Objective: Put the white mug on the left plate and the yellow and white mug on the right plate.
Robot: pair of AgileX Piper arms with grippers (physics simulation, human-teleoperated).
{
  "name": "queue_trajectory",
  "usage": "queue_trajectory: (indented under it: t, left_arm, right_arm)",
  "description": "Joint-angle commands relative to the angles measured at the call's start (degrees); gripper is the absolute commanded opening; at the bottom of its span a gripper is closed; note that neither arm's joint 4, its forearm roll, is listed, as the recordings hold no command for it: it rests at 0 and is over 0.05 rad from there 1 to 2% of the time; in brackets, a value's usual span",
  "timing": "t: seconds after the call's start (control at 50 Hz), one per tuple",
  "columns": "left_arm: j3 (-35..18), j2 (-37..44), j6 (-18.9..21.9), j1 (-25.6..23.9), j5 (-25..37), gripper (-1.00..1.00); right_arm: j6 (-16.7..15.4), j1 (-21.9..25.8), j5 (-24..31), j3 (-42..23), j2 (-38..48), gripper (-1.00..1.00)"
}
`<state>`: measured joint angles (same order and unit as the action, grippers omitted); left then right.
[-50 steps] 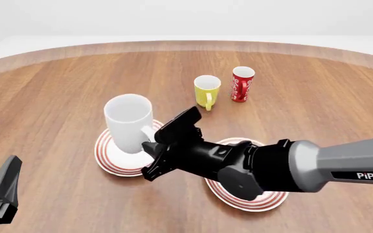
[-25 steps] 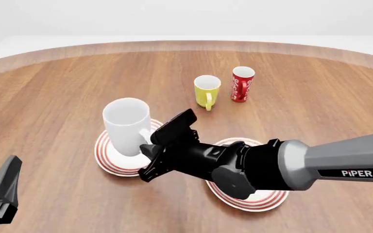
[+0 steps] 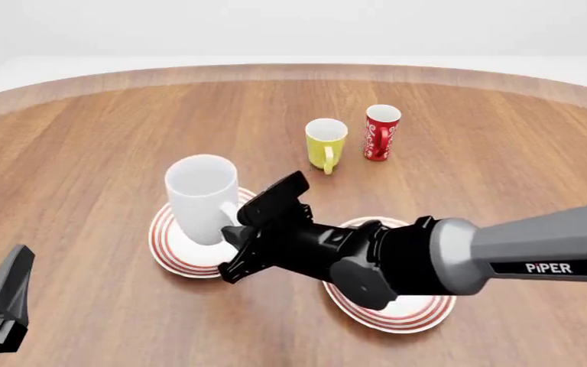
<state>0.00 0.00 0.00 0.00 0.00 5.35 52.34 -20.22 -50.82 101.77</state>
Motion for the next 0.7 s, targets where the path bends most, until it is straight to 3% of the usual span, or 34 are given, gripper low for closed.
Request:
queue_trajectory:
  t: [0.02,0.7]
  left_arm:
    - [0.00,0.00,0.00,0.00,0.00,1.00]
    - [0.00,0.00,0.00,0.00,0.00,1.00]
  right_arm:
    - [0.47,-0.39,-0.21,-0.63,0.97,-1.00]
    - [0.88,-0.78,-0.52,-2.13,4.03,-1.00]
